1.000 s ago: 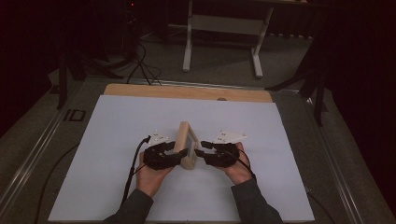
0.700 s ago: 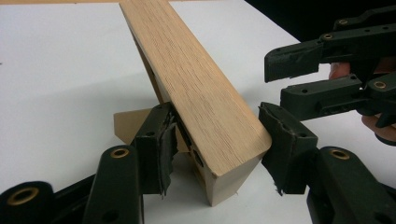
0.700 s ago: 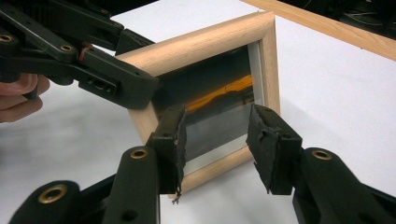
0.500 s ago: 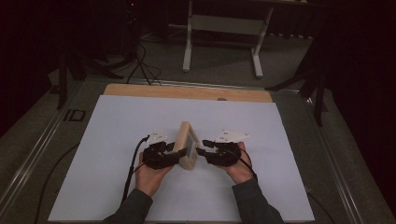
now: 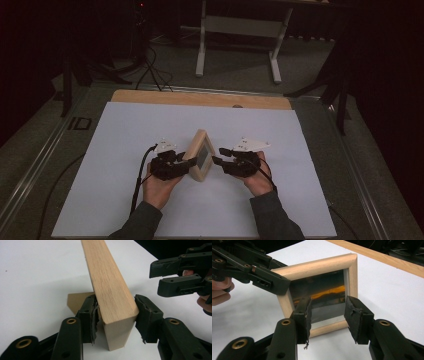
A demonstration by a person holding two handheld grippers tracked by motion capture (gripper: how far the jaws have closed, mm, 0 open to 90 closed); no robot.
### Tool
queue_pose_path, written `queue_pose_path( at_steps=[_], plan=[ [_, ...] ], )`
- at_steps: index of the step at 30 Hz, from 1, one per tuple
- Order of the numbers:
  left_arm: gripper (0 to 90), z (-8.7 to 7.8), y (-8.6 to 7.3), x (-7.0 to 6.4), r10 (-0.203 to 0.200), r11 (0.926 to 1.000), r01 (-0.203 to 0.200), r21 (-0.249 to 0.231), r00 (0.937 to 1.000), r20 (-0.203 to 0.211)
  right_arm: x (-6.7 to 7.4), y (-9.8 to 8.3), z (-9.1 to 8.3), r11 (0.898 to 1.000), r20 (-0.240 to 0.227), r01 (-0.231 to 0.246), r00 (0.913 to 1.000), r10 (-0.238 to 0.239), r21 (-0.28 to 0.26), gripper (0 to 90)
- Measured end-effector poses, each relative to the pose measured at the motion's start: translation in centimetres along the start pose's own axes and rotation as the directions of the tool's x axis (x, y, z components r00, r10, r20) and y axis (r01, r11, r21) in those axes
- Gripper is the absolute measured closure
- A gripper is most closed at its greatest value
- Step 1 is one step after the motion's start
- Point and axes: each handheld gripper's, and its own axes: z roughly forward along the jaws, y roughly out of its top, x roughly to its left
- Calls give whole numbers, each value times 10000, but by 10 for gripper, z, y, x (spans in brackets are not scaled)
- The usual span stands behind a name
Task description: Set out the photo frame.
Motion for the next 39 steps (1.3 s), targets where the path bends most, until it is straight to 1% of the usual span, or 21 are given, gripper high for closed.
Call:
queue_pose_path(
  at_steps=[4,5,10,12,15,20,22,23,25,27,28,29,32,33,35,39],
  plan=[
    [584,0,0,-1,21,10000,-21,-12,10000,37,0,0,-1,10000,34,-32,10000,32,-17,563],
    [584,0,0,-2,58,10000,-58,10,9999,110,0,0,-1,10000,44,-20,10000,20,-30,563],
    [595,0,0,-4,152,9999,-152,9,9998,114,-1,1,-3,9999,131,-48,9999,50,-149,565],
    [596,0,-1,-5,266,9996,-266,-5,9995,140,-2,2,-5,9994,197,-96,9998,102,-319,566],
    [598,1,-2,-9,527,9986,-526,-57,9985,173,-2,2,-7,9991,253,-112,9996,122,-412,570],
    [600,2,-3,-15,1014,9948,-1013,-81,9947,175,-3,2,-9,9983,333,-128,9993,147,-563,579],
    [601,2,-4,-16,1091,9940,-1090,-81,9939,164,-3,2,-9,9982,350,-136,9993,157,-587,580],
    [601,3,-4,-18,1248,9921,-1247,-102,9921,137,-3,2,-9,9980,370,-158,9991,181,-619,580],
    [601,3,-5,-20,1407,9900,-1405,-127,9900,125,-4,2,-10,9973,433,-172,9989,203,-708,586],
    [601,3,-6,-22,1628,9866,-1627,-133,9866,92,-4,3,-11,9970,444,-178,9988,212,-753,590],
    [601,3,-6,-22,1628,9866,-1627,-133,9866,92,-4,3,-11,9970,444,-178,9988,212,-753,590],
    [601,4,-7,-26,1923,9812,-1922,-151,9813,56,-4,3,-11,9969,460,-160,9987,196,-771,594],
    [600,5,-9,-33,2381,9712,-2381,-132,9712,12,-3,4,-14,9944,580,-31,9983,93,-1059,631],
    [600,5,-9,-34,2480,9687,-2480,-139,9688,-19,-2,4,-15,9935,585,-64,9982,131,-1139,638],
    [600,6,-10,-36,2580,9660,-2581,-184,9661,-59,-2,4,-16,9925,648,-88,9978,169,-1221,656],
    [601,5,-12,-37,2676,9632,-2676,-256,9635,-46,-3,4,-16,9916,748,-127,9970,224,-1286,720]
  ],
)
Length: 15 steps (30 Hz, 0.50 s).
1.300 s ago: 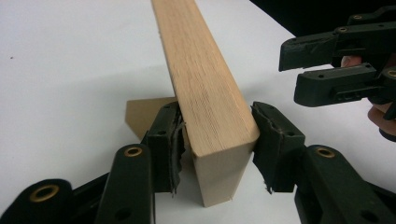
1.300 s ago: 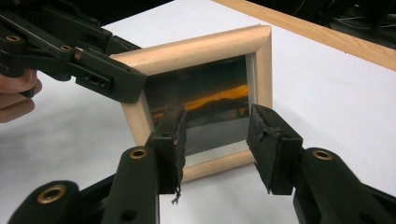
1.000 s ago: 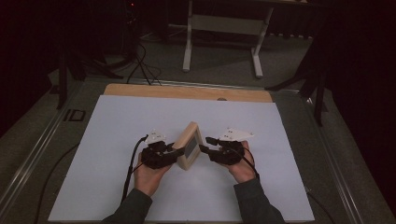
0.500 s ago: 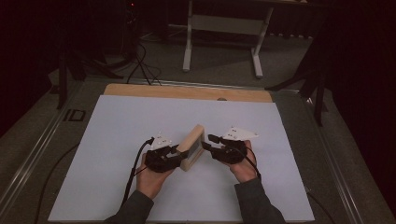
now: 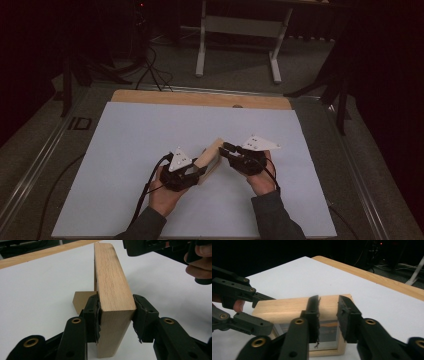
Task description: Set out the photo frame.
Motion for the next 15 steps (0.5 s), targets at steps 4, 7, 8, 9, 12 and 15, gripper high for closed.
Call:
queue_pose_path(
  at_steps=[4,7,8,9,12,15],
  plan=[
    [601,0,-2,-4,218,9997,-217,-99,9997,147,0,0,0,10000,104,49,9999,-49,-19,756],
    [601,0,-3,-9,542,9984,-535,-159,9973,500,0,0,0,10000,171,88,9998,-88,-44,790],
    [601,0,-3,-11,692,9975,-683,-174,9957,617,0,0,-1,10000,215,82,9997,-80,-47,805],
    [601,1,-3,-13,846,9963,-835,-184,9940,698,0,0,-1,9999,316,93,9995,-90,-108,823],
    [601,1,-3,-17,1173,9931,-1161,-194,9896,838,-2,0,-3,9998,509,-10,9987,20,-196,887],
    [601,1,-3,-19,1272,9918,-1260,-197,9883,837,-5,-2,-3,9998,651,-111,9978,123,-193,897]
  ],
)
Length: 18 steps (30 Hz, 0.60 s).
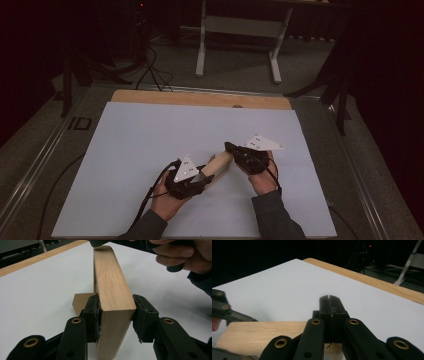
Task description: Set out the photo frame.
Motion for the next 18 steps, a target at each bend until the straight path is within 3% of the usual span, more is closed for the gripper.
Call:
queue_pose_path(
  at_steps=[10,13,18],
  plan=[
    [601,0,0,0,61,10000,-61,47,10000,-63,0,-2,8,9999,123,22,9999,-24,146,897],
    [599,0,1,0,129,9998,-126,125,9995,-297,2,-2,9,9997,258,166,9995,-171,159,898],
    [580,-1,1,4,-96,9996,114,242,9972,-746,1,-2,8,9998,294,64,9995,-70,210,899]
  ],
)
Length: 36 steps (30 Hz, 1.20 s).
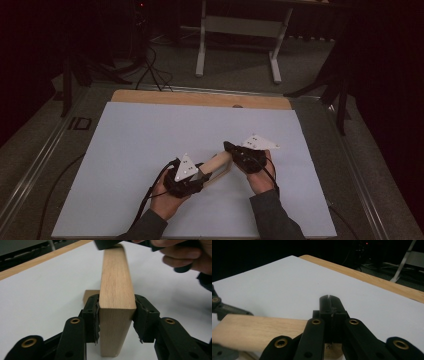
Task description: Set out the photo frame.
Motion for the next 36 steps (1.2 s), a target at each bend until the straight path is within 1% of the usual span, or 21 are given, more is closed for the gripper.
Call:
queue_pose_path(
  at_steps=[2,5,7,13,17,21,25,28,31,35,36],
  plan=[
    [568,0,-1,3,-34,9999,35,110,9999,-131,-1,0,-1,10000,7,-32,10000,32,28,899],
    [565,2,-3,7,-229,9995,238,221,9990,-388,-1,0,-2,10000,70,-28,10000,27,76,899],
    [565,2,-4,9,-356,9991,367,235,9983,-461,-1,0,-3,9999,98,-16,10000,15,120,899],
    [561,2,-4,12,-440,9986,457,253,9970,-644,0,1,-4,9998,214,48,9998,-53,215,899],
    [560,2,-4,14,-460,9984,485,283,9954,-836,0,1,-5,9994,242,125,9996,-133,331,899],
    [562,3,-4,16,-653,9974,680,251,9932,-964,1,2,-6,9991,255,144,9996,-154,392,899],
    [576,3,-4,15,-699,9971,726,233,9926,-992,2,2,-7,9987,253,220,9994,-231,465,899],
    [580,3,-5,16,-701,9971,725,215,9930,-955,3,3,-7,9980,294,378,9988,-393,515,896],
    [581,3,-6,16,-789,9966,809,182,9927,-916,3,3,-8,9979,193,421,9989,-431,484,851],
    [584,3,-6,17,-784,9966,805,198,9927,-912,3,5,-12,9966,-16,667,9978,-667,492,780],
    [585,3,-5,17,-786,9965,808,205,9928,-906,3,6,-12,9961,-103,742,9972,-738,481,744]
  ],
)
